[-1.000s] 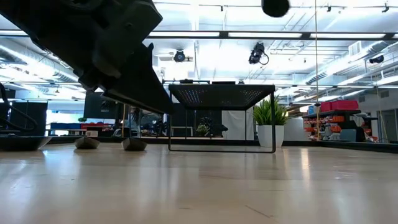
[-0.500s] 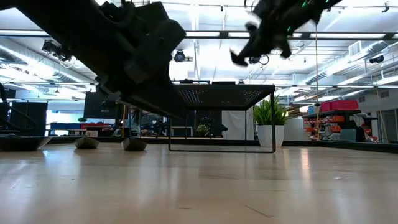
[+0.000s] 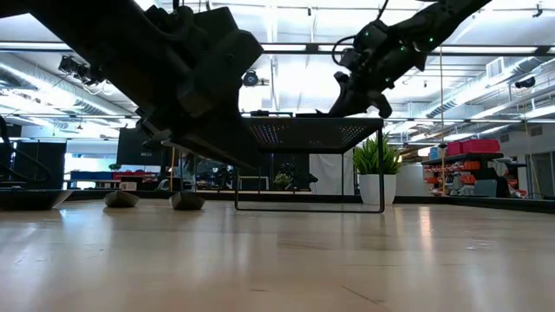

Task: Pick & Place Mini shaped plates
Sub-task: Stack the black drop-shaped plate on top of the black drop-shaped plate on the shelf

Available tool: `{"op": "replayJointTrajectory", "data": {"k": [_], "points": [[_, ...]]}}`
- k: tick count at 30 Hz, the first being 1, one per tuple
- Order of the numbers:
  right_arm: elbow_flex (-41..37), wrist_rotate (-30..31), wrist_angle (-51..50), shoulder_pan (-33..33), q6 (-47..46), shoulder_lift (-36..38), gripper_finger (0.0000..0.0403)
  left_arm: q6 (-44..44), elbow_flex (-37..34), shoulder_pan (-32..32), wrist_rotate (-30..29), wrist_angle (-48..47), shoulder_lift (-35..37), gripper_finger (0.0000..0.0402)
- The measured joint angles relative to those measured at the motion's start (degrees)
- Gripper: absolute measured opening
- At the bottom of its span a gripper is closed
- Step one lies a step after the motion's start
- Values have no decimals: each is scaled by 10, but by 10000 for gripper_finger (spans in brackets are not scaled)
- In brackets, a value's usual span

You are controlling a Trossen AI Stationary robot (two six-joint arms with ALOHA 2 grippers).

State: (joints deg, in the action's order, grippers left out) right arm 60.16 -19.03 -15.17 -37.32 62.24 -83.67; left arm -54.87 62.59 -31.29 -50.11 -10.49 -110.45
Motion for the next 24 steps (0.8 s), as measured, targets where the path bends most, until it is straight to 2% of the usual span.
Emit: {"op": "replayJointTrajectory", "data": {"k": [6, 13, 24], "points": [[0, 48, 2, 0, 22, -10, 22, 0, 0, 0, 0, 9, 0, 117], [0, 83, 8, -4, 35, -10, 24, 1, 0, 0, 0, 9, 0, 117], [0, 96, 11, -6, 48, -10, 34, 1, 0, 0, 0, 8, 0, 117]]}}
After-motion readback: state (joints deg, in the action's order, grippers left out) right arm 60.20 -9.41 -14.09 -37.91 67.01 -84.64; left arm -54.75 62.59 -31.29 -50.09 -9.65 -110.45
